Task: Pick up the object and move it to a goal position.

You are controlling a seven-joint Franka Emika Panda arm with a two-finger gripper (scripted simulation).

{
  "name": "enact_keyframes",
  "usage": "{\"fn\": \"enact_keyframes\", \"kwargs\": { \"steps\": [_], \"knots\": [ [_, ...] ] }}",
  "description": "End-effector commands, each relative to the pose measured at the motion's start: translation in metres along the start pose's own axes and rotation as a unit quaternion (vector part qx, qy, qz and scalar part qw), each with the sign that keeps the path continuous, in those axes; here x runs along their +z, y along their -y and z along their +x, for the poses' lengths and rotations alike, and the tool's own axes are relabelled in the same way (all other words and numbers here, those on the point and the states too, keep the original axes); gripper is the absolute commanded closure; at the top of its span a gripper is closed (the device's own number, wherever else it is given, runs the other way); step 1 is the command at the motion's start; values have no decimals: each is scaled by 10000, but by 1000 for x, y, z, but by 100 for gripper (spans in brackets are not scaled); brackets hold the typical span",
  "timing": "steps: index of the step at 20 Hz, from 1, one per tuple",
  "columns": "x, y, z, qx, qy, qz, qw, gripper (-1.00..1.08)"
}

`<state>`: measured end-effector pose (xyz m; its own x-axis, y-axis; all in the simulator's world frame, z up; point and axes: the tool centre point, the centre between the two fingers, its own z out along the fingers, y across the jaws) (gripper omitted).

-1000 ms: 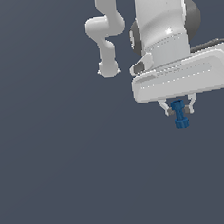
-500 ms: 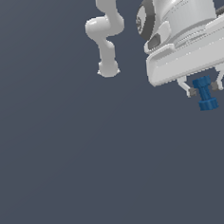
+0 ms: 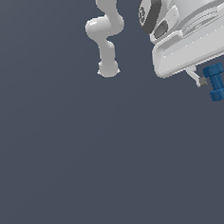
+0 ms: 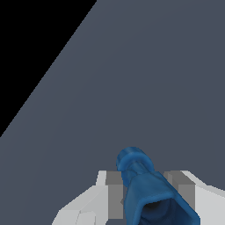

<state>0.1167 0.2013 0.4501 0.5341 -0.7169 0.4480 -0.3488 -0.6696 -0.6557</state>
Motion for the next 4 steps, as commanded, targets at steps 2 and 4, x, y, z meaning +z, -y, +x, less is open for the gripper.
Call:
{"fn": "enact_keyframes", "kwargs": {
  "steps": [2,4],
  "knots": [
    [-2,2,1,17,-28,10,10000,108],
    [-2,2,1,17,-28,10,10000,108]
  ]
}}
